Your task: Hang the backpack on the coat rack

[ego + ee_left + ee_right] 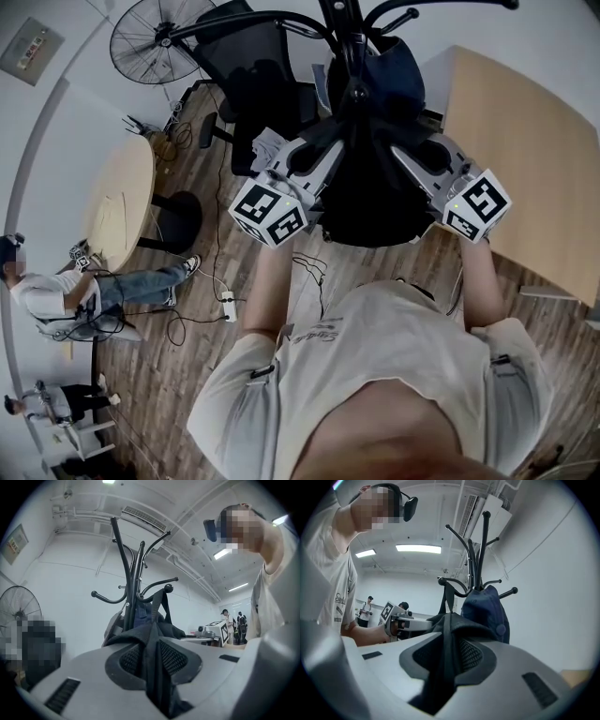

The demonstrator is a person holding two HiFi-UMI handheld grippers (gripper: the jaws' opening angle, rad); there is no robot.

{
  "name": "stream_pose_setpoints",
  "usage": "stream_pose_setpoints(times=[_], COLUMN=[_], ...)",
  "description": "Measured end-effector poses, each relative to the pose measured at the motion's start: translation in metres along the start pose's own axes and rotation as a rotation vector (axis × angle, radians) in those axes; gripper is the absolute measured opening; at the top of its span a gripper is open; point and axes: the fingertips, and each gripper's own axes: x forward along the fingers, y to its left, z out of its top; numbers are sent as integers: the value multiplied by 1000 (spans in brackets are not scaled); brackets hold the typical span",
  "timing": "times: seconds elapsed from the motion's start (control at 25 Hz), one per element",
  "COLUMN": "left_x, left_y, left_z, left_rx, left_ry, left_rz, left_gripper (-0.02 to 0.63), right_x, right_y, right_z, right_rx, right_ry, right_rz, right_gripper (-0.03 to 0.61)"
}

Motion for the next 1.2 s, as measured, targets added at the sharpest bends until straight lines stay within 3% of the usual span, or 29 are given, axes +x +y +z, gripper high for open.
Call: stream_pose_setpoints(times=[0.28,0.44,0.64,0.72,1.0,1.2], left_x=[-22,-35,-60,-64,-55,-52], left_y=[4,2,1,-4,-22,-21], left_z=[-2,-6,-16,-18,-29,-30], left_rx=[57,60,65,64,98,61], left_ry=[-53,-33,17,31,91,66], left_rz=[126,166,198,186,193,249], left_gripper=[103,106,76,43,36,36], right_x=[-23,-40,-60,-64,-43,-41], right_y=[2,5,2,3,29,26], right_z=[-20,-24,-20,-13,-9,-16], right_rx=[-5,-24,-30,-50,-109,-84], right_ry=[70,117,135,116,131,147], right_rz=[-95,-146,-225,-256,-178,-211], right_gripper=[104,109,63,-5,-5,-5])
